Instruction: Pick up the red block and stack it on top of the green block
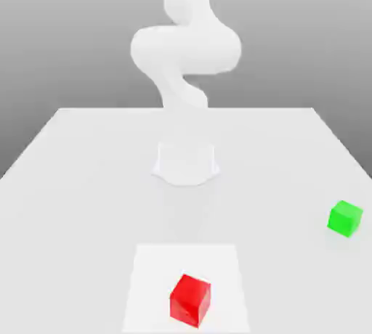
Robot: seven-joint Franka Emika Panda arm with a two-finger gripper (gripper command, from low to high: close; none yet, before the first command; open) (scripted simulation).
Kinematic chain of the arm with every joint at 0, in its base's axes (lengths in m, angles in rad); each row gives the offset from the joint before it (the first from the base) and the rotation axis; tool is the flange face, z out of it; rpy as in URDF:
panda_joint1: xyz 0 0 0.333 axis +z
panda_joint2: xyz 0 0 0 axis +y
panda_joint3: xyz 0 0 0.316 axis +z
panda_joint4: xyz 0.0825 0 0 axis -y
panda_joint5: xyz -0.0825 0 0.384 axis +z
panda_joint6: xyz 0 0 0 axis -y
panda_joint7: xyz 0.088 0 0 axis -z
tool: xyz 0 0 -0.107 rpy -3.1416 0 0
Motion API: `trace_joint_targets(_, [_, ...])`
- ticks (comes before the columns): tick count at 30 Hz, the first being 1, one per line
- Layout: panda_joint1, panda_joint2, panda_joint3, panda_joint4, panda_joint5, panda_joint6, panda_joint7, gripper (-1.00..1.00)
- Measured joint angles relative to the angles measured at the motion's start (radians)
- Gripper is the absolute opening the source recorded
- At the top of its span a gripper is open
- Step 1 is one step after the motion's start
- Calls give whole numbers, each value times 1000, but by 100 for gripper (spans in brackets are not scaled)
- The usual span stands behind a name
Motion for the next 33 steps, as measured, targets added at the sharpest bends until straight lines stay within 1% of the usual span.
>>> trace_joint_targets(4, [87, 141, -79, -32, 31, 55, -179, 0])
trace_joint_targets(9, [165, 313, -151, -70, 87, 121, -407, 0])
trace_joint_targets(16, [236, 553, -209, -123, 158, 212, -721, 0])
trace_joint_targets(21, [248, 718, -209, -162, 172, 280, -920, 0])
trace_joint_targets(27, [234, 900, -203, -204, 109, 378, -1079, 0])
trace_joint_targets(31, [189, 1039, -144, -186, 173, 488, -1145, 0])
trace_joint_targets(32, [176, 1069, -128, -181, 190, 512, -1158, -100])
trace_joint_targets(33, [176, 1069, -128, -181, 190, 512, -1158, -100])
